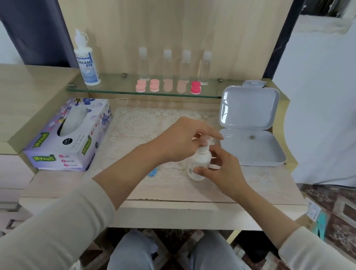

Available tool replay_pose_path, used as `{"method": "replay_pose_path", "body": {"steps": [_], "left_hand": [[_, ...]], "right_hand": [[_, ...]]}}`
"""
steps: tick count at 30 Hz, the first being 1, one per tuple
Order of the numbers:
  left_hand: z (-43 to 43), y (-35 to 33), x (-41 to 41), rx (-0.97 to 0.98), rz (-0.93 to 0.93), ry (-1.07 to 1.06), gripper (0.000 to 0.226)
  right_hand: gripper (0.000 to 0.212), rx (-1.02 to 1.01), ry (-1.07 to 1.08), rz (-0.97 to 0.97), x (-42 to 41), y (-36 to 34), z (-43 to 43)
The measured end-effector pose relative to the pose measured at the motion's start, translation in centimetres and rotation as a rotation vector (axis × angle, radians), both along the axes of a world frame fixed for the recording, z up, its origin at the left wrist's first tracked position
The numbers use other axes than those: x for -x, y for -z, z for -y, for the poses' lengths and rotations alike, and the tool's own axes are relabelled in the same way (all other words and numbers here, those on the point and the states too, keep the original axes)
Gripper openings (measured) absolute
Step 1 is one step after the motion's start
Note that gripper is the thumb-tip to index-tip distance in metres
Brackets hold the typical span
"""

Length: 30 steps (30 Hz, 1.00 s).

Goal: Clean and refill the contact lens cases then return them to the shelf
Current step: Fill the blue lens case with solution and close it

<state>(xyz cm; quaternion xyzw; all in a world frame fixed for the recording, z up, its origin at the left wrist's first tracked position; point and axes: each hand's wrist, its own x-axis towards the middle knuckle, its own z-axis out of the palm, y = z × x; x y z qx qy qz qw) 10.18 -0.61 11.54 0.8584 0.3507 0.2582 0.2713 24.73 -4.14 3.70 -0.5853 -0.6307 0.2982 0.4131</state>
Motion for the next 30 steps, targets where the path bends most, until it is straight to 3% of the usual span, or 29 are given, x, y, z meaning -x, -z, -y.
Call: {"method": "replay_pose_path", "body": {"steps": [3,7,8,9,12,14,15,19,24,30], "left_hand": [[-0.3,0.4,-0.4,-0.113,-0.044,-0.091,0.014],[0.3,0.2,-0.6,-0.088,-0.134,-0.296,0.075],[0.4,0.0,-0.4,-0.114,-0.151,-0.336,0.081],[0.4,0.0,-0.2,-0.138,-0.15,-0.349,0.077],[-0.1,0.0,0.8,-0.105,-0.002,-0.163,0.016],[-0.6,0.4,1.0,-0.035,-0.044,-0.01,0.043],[-0.5,0.5,1.0,-0.002,-0.056,-0.01,0.043],[-0.5,0.6,0.3,-0.071,-0.072,-0.134,0.015],[-0.5,0.4,-0.1,-0.236,-0.11,-0.29,0.035],[-0.6,0.4,2.3,-0.156,0.139,-0.41,0.027]], "right_hand": [[0.052,-0.002,-0.002,0.004,0.0,0.4,0.1],[0.053,-0.007,0.01,-0.005,-0.2,0.7,0.1],[0.053,-0.007,0.012,-0.006,-0.2,0.7,0.0],[0.053,-0.006,0.01,-0.002,-0.2,0.7,0.0],[0.054,-0.001,0.012,-0.012,-0.2,0.8,0.0],[0.054,-0.001,0.012,-0.022,-0.2,0.9,0.0],[0.054,0.0,0.01,-0.019,-0.2,0.8,0.0],[0.05,0.009,0.0,-0.032,0.0,0.6,0.1],[0.048,0.013,0.003,-0.042,0.1,0.4,0.3],[0.051,0.016,0.011,-0.063,0.0,0.7,0.3]]}}
